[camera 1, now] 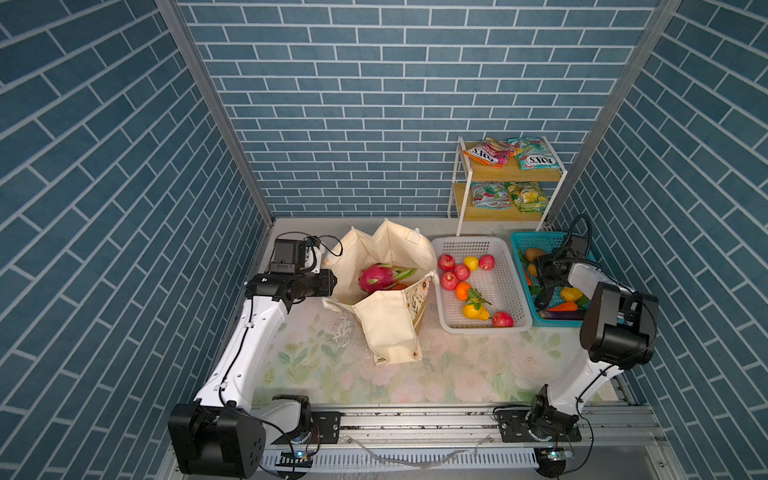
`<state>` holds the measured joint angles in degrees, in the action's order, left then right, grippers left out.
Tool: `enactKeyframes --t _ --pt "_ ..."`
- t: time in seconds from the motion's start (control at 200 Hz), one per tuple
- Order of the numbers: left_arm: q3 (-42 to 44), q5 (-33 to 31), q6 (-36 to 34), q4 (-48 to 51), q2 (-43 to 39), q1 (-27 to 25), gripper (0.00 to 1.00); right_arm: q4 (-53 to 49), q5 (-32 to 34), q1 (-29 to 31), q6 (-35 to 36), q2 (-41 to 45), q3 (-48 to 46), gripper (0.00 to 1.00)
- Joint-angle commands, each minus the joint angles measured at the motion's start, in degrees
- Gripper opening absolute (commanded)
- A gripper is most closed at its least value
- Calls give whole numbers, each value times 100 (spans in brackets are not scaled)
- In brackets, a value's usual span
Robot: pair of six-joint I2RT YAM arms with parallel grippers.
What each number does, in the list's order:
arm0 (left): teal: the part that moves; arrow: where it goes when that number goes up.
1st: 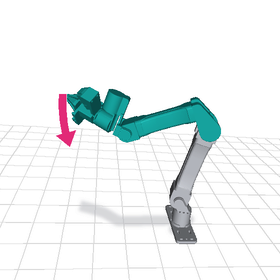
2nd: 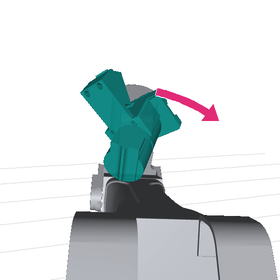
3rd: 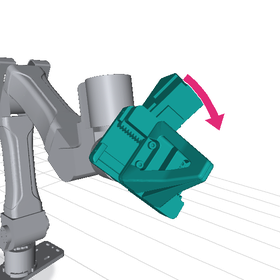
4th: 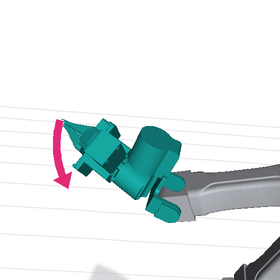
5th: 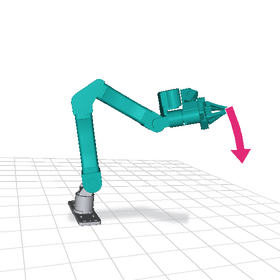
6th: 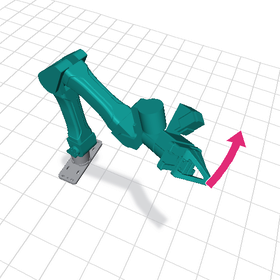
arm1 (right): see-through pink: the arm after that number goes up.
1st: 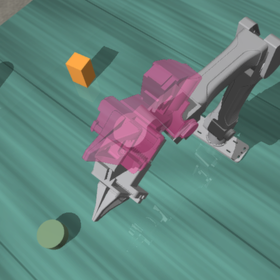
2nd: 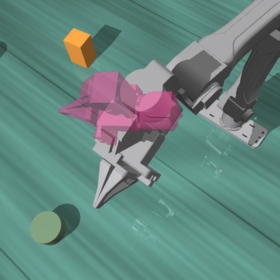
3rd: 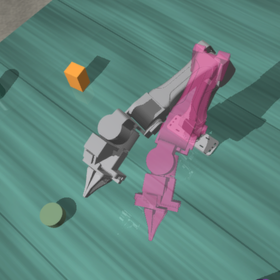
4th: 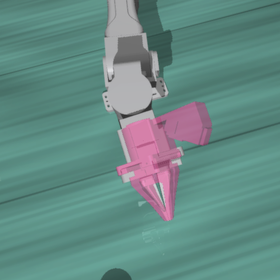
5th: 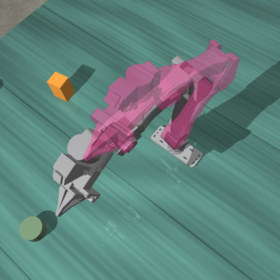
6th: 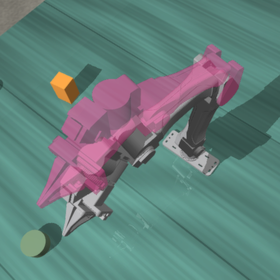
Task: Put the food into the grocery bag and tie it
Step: 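Grasp the yellow potato with the right gripper and lift it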
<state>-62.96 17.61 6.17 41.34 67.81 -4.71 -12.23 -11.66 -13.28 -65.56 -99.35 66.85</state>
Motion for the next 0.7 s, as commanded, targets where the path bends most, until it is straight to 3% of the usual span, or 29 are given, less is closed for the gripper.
enactKeyframes --t 0.0,0.28,0.435,0.695 --pt "-32 -23 -47 68 -29 -21 37 -424 -170 7 167 1030 46 42" --pt "-23 80 -37 25 -83 -30 37 -1533 -195 640 883 2849 355 44" --pt "-6 177 -21 -20 -101 -30 37 -1581 -185 1746 1267 3166 675 44" --pt "34 243 -2 -96 -101 -31 37 -1603 66 3961 1951 2647 1604 45"
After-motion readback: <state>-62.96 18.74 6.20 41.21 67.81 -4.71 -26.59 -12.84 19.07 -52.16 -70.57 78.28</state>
